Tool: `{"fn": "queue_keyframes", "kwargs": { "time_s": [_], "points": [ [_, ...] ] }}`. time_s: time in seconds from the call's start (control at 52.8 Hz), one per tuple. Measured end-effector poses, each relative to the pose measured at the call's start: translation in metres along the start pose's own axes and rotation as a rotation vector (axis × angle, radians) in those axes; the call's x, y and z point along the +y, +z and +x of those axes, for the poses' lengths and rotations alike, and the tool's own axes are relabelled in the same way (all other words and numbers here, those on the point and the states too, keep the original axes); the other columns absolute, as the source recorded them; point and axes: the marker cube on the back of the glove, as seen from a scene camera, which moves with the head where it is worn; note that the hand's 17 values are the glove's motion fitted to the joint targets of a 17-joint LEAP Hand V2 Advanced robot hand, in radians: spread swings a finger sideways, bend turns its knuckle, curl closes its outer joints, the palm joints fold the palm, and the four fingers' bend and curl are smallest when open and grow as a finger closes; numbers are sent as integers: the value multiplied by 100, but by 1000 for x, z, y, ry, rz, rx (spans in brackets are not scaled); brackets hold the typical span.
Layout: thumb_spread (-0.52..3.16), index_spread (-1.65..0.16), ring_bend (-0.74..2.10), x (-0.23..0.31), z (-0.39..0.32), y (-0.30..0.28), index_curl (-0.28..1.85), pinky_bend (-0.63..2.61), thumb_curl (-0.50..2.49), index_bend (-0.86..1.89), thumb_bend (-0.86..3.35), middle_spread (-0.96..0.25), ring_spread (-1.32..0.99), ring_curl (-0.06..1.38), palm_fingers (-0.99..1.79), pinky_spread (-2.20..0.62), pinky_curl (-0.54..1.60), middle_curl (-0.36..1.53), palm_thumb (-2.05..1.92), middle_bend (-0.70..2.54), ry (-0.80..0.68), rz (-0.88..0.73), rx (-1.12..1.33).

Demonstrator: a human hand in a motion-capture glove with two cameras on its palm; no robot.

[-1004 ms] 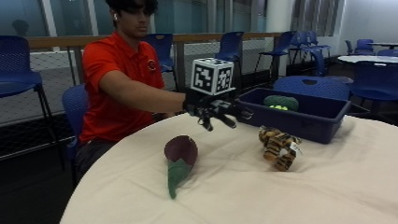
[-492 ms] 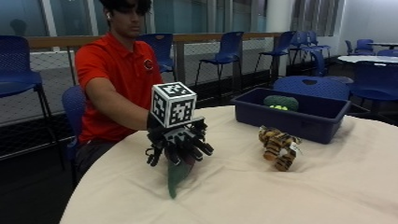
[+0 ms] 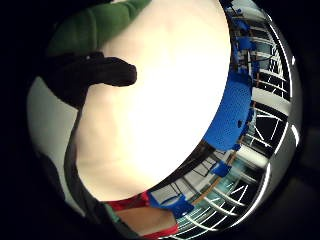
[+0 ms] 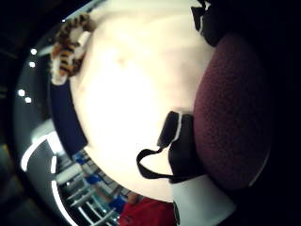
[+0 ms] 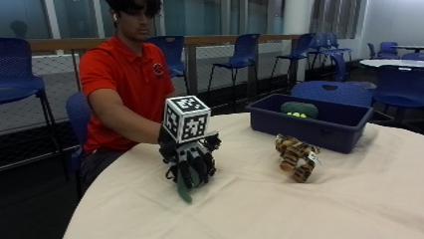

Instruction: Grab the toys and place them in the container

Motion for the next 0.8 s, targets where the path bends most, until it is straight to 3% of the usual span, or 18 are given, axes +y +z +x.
{"fn": "queue_keyframes", "kwargs": {
  "time_s": [0.038, 0.057, 0.152, 0.246, 0.436, 0.796],
  "points": [
    [123, -37, 19, 0, -2, -1, 31, 117, 27, 26, 3, -7, 6, 20, 12, -7, 33, 24, 8, 22, 1, 12, 7],
    [128, -37, 26, 1, -3, -2, 38, 108, 29, 37, 8, -9, 5, 23, 30, -10, 31, 27, 17, 30, 0, 20, 13],
    [134, -36, 43, 2, -7, -11, 36, 109, 35, 27, 17, -14, -5, 26, 57, -23, 30, 29, 33, 32, -13, 25, 40],
    [135, -35, 54, 4, -12, -25, 35, 110, 40, 16, 20, -18, -15, 30, 65, -32, 31, 31, 41, 33, -27, 29, 38],
    [118, -37, 68, 14, -51, -109, 39, 99, 53, 21, 22, -30, -34, 37, 87, -42, 30, 36, 56, 39, -86, 183, 17],
    [92, -40, 66, 14, -220, -189, 52, 92, 72, 21, 17, -40, -46, 40, 92, -46, 32, 45, 63, 40, -283, 241, 59]
  ]
}}
